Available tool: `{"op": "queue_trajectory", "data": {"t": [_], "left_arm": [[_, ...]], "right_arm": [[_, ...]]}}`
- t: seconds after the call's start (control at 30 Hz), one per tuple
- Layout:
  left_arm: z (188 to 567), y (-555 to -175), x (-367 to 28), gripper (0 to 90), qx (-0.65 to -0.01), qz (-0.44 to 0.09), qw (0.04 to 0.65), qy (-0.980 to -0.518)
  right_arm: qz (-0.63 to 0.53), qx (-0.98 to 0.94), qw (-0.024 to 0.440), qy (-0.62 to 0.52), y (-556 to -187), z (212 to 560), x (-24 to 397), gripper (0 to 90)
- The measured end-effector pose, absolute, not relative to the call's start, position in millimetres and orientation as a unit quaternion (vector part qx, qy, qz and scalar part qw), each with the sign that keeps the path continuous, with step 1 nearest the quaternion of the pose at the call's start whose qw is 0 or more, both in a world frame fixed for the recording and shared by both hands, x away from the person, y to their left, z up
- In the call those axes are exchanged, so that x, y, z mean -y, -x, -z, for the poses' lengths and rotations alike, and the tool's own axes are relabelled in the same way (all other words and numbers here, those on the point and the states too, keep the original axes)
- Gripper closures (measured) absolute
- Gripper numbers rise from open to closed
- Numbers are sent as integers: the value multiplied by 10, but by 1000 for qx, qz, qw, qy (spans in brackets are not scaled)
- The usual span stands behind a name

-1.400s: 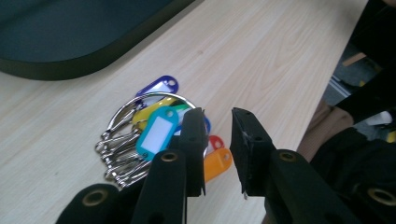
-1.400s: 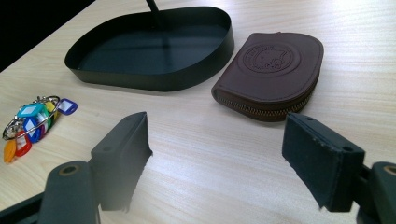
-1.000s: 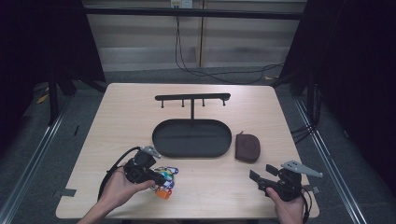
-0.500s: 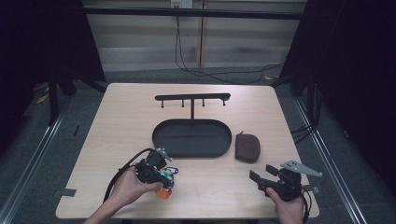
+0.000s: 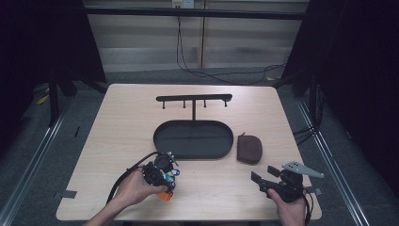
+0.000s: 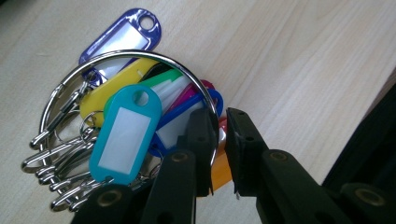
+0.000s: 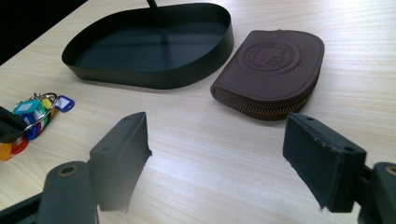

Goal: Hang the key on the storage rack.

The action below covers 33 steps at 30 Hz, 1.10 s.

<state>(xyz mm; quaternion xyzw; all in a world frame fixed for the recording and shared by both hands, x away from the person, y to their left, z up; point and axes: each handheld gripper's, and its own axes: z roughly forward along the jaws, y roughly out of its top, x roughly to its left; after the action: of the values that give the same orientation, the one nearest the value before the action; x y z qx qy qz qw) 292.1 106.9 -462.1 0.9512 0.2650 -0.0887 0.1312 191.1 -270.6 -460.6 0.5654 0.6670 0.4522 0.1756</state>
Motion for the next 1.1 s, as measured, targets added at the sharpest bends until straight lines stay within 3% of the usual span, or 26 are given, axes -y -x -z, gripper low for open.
{"op": "queue_trajectory", "data": {"t": [0.13,0.3,0.5,0.77,1.1], "left_arm": [[4622,-2916,-1042,795,-263,90,129,-952],[4626,-2934,-973,848,-263,88,102,-955],[4650,-3005,-973,862,-274,116,93,-950],[4628,-3002,-876,873,-264,105,60,-957],[4531,-3077,-911,873,-257,121,67,-956]], "right_arm": [[-452,-667,175,-565,-1913,4607,2707,228],[-452,-667,175,-565,-1916,4607,2703,227],[-453,-667,176,-565,-1914,4605,2703,223],[-451,-669,177,-564,-1917,4606,2698,223],[-450,-668,176,-567,-1923,4609,2705,223]]}}
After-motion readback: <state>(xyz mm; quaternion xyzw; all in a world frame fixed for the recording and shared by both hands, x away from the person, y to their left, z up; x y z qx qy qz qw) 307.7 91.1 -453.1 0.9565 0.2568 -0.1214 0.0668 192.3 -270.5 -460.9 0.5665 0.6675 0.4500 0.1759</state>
